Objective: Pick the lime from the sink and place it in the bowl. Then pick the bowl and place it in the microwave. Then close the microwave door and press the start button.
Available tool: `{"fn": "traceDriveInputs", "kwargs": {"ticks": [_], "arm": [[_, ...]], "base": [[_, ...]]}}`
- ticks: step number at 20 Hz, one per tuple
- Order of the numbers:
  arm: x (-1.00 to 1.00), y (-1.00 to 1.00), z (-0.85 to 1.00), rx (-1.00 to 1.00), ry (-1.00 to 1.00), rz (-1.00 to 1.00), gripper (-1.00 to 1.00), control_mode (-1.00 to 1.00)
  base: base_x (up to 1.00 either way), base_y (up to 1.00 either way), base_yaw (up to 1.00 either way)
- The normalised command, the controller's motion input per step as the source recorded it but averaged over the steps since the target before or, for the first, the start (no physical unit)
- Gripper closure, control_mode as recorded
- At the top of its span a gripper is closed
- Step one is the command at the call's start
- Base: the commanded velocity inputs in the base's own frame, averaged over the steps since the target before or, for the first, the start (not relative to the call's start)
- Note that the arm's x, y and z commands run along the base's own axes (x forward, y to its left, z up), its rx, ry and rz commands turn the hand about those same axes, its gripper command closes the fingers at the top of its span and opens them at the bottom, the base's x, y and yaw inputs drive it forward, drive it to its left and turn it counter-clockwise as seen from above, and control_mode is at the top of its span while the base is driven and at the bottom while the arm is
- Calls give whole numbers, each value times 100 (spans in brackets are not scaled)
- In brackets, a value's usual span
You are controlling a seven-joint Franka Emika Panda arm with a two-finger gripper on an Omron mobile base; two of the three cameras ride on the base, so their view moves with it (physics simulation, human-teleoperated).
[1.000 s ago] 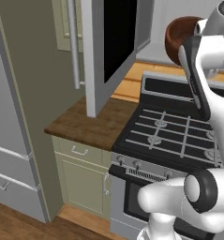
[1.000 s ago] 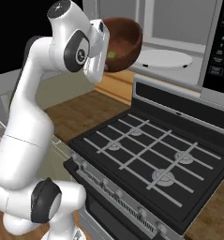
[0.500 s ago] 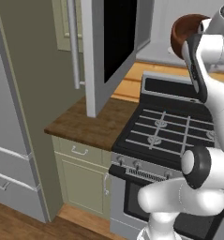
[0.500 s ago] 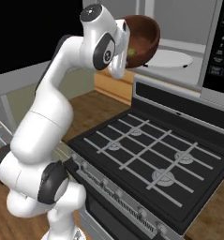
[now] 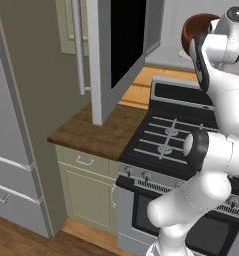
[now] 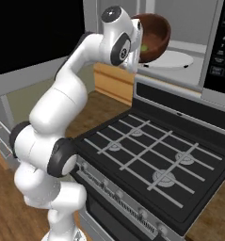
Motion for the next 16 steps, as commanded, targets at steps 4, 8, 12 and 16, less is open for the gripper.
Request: {"fn": "traceDriveInputs", "kwargs": {"ticks": [4,8,12,16], "arm": [[62,-44,0,1,0,0,100,-100],[57,-37,0,0,0,0,100,-100],[46,-31,-6,0,0,0,100,-100],[43,-25,-22,0,0,0,100,-100]], "base": [[0,0,0],[0,0,0],[0,0,0],[0,0,0]]}}
